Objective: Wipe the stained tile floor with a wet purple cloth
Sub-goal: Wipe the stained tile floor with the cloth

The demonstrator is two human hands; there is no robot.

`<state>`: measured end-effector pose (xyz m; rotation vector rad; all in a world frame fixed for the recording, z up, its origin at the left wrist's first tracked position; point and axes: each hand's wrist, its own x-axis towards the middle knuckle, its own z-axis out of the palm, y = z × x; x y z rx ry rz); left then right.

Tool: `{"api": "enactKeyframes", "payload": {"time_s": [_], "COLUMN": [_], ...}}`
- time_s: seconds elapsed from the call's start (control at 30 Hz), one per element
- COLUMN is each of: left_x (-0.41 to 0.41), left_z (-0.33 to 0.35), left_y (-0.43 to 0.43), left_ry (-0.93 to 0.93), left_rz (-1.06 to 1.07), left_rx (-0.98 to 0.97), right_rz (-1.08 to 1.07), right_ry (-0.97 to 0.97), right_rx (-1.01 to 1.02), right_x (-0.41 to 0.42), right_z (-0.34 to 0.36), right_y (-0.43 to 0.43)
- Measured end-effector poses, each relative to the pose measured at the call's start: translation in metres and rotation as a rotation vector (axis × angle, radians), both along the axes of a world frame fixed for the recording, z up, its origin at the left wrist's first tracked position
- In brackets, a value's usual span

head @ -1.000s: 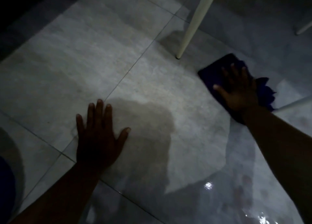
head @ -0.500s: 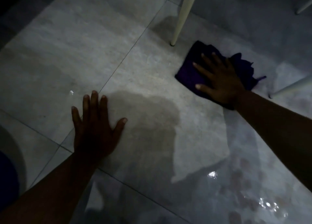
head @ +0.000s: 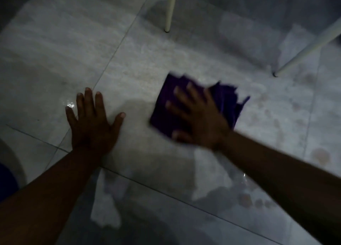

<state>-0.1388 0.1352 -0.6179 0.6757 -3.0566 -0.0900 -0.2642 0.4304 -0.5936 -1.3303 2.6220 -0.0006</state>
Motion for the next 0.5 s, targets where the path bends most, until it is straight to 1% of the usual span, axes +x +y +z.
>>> {"api": "enactKeyframes", "payload": {"time_s": [0.07, 0.13, 0.17, 0.2, 0.3, 0.33, 0.37, 0.4, 0.43, 0.5], "left_x": [-0.001, -0.001, -0.002, -0.002, -0.004, -0.005, -0.007, -0.009, -0.011, -0.015], "left_z": [0.002, 0.002, 0.003, 0.004, 0.011, 0.015, 0.019, 0.024, 0.029, 0.033], "left_y": [-0.003, -0.006, -0.006, -0.005, -0.005, -0.003, 0.001, 0.010, 0.023, 0.060], "left_ry": [-0.032, -0.056, -0.061, -0.073, -0.152, -0.174, -0.168, -0.130, -0.069, 0.043], "left_rz": [0.005, 0.008, 0.005, 0.004, 0.034, 0.049, 0.054, 0.033, -0.018, -0.157], "left_rx": [0.036, 0.058, 0.062, 0.070, 0.086, 0.078, 0.065, 0.045, 0.029, 0.054], "right_rz": [0.215, 0.302, 0.271, 0.172, -0.352, -0.496, -0.584, -0.606, -0.566, -0.334], "right_ry": [-0.028, -0.047, -0.023, -0.008, -0.016, -0.017, -0.021, -0.020, -0.010, 0.008], "right_rx": [-0.055, -0.041, -0.012, 0.032, 0.109, 0.105, 0.094, 0.088, 0.076, 0.024], "right_x": [0.065, 0.070, 0.057, 0.039, -0.010, -0.017, -0.018, -0.013, 0.000, 0.050], "right_z": [-0.006, -0.002, 0.001, 0.005, 0.014, 0.013, 0.012, 0.010, 0.007, -0.001], "right_y": [0.041, 0.097, 0.122, 0.143, 0.164, 0.155, 0.140, 0.121, 0.105, 0.082]}}
